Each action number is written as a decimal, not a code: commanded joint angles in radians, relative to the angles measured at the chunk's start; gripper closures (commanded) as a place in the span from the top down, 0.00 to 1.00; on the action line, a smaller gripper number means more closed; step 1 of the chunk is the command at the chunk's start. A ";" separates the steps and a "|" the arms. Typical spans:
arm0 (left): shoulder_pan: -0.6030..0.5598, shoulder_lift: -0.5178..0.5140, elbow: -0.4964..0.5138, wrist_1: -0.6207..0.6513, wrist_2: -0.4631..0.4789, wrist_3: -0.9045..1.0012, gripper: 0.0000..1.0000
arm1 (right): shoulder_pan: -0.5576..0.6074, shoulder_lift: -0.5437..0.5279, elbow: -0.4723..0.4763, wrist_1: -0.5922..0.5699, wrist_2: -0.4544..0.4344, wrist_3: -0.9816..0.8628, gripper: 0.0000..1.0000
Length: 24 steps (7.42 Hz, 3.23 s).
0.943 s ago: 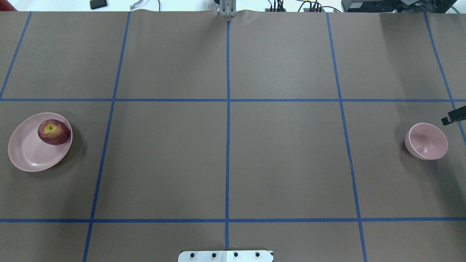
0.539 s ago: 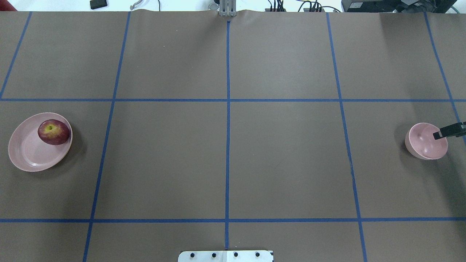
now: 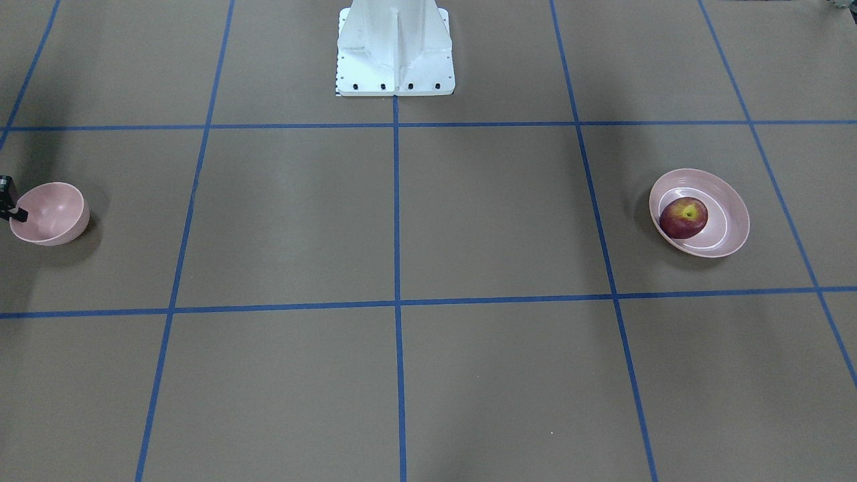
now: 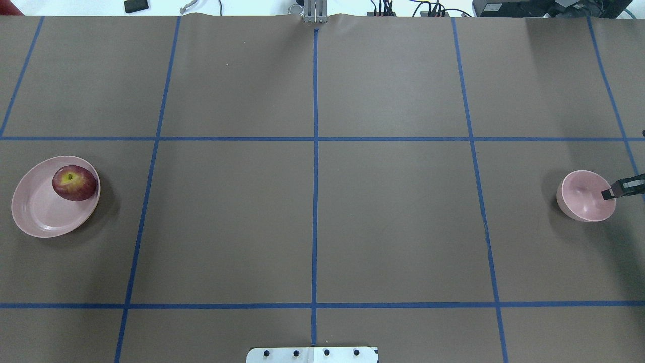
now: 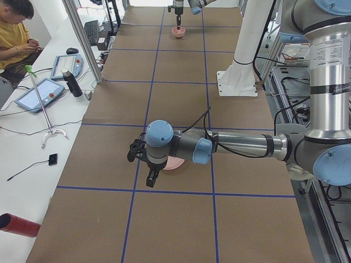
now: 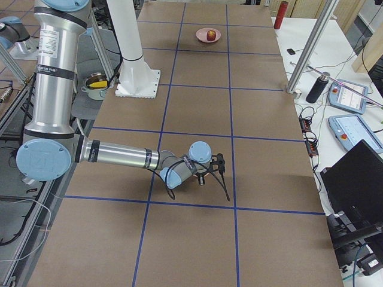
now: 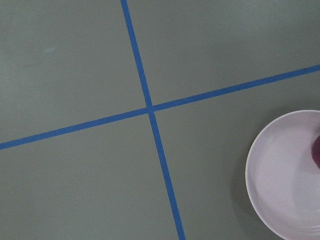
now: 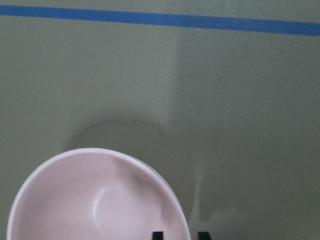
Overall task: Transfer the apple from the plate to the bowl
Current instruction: 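Grip the pink bowl rim with the right gripper and drag it to table center, then release the pink bowl and withdraw the right gripper away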
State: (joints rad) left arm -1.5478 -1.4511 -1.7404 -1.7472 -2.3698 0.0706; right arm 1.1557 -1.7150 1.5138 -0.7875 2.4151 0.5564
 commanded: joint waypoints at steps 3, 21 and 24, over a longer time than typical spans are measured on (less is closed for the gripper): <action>0.000 0.000 0.001 0.000 0.000 0.000 0.98 | -0.005 0.190 0.115 -0.097 0.052 0.344 0.00; 0.002 0.006 0.001 -0.006 -0.002 0.000 0.98 | -0.682 0.813 0.101 -0.628 -0.611 1.007 1.00; 0.002 0.002 -0.010 -0.027 0.000 0.000 0.98 | -0.522 0.802 0.203 -0.648 -0.509 0.940 1.00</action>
State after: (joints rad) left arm -1.5462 -1.4468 -1.7490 -1.7586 -2.3712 0.0705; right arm 0.5476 -0.9078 1.6851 -1.4282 1.8366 1.5399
